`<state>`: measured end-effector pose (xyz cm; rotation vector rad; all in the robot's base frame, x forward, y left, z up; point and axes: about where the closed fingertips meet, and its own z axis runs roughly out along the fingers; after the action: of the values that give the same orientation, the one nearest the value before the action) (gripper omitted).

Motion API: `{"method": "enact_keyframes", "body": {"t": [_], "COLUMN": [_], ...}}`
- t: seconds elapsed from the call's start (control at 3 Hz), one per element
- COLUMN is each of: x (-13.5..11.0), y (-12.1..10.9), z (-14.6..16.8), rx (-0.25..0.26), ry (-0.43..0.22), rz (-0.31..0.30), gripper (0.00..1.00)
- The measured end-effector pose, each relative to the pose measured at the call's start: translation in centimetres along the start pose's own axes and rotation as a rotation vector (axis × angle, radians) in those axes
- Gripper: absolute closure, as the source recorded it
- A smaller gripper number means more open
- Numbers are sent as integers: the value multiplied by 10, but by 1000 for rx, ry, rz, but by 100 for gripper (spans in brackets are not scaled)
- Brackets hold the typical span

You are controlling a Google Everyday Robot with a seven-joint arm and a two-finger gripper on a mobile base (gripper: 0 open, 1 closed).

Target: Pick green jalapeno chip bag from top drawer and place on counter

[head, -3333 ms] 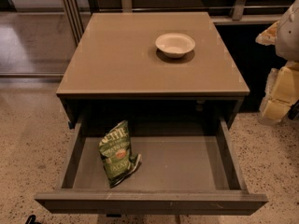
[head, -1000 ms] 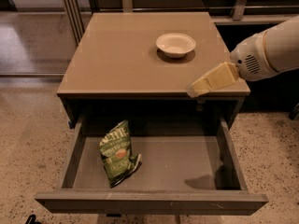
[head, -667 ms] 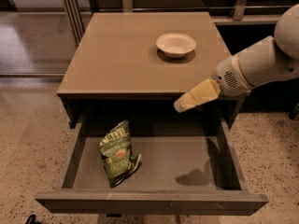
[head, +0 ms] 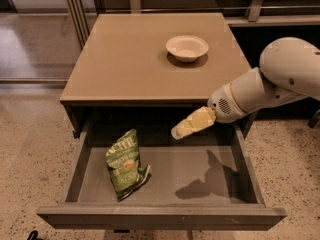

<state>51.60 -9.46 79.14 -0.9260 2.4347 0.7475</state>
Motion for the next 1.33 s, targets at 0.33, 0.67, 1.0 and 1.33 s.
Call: {"method": "enact_keyframes", "body": {"t": [0.33,0.67,1.0,1.33], "x": [4,-1,-13,-12], "y": [9,17,16,16], "z": [20,44,73,75], "rx": [21,106,148,146], "ry": [-26,-97,-131,-135], "rz": [-41,-112,-162,-158], "gripper": [0,0,0,0]}}
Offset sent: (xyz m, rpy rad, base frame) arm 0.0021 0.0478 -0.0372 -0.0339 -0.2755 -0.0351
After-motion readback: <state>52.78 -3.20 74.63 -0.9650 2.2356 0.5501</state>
